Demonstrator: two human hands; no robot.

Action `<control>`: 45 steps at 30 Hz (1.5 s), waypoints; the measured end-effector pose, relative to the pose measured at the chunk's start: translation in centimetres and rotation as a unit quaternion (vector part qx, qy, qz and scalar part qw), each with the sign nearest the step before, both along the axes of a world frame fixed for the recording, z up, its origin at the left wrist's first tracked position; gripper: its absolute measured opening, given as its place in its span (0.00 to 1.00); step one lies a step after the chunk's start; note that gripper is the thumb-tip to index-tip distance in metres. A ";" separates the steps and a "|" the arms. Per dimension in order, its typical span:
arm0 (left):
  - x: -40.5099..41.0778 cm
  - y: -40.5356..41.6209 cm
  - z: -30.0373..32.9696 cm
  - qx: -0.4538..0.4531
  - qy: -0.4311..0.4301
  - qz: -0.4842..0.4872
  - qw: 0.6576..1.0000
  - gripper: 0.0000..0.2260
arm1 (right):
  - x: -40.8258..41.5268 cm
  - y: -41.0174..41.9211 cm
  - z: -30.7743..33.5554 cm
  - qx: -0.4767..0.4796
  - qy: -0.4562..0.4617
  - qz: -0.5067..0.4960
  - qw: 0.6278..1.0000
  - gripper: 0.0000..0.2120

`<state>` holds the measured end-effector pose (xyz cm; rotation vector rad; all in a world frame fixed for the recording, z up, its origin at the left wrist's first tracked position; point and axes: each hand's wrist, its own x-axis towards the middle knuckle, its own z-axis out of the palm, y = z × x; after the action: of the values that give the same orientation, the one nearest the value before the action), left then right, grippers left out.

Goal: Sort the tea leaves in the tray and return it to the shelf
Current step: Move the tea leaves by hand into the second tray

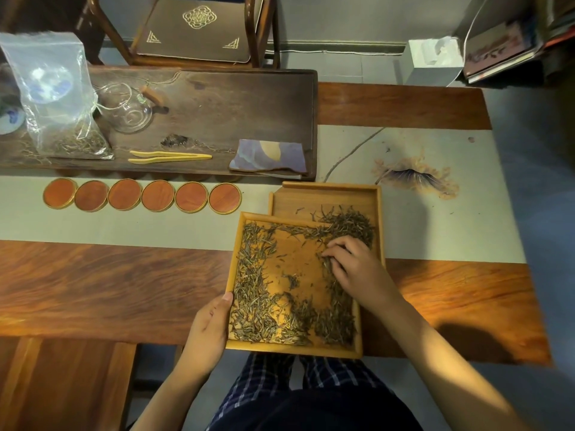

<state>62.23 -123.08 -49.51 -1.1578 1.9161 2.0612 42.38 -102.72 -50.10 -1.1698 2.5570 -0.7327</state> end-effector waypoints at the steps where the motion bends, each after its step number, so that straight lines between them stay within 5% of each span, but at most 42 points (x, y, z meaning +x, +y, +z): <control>1: 0.1 0.0 0.0 0.001 0.001 0.002 1.000 0.18 | -0.3 0.0 -0.1 0.000 -0.003 -0.002 1.000 0.10; 17: 0.5 -0.7 -0.3 0.005 -0.008 0.020 1.000 0.18 | -2.9 -0.2 0.0 -0.058 -0.036 -0.114 0.991 0.08; 25: 0.6 -1.5 -0.5 0.005 -0.024 0.032 0.999 0.18 | 0.8 2.2 1.2 0.018 -0.077 0.058 0.995 0.21; 45: 1.4 -1.2 0.3 -0.006 -0.025 0.005 1.000 0.19 | -3.5 0.9 -1.3 0.000 -0.056 -0.112 0.992 0.11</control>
<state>63.62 -124.31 -49.17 -1.2110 1.9079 2.0081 38.91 -101.84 -51.43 -0.8245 2.6191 -0.8208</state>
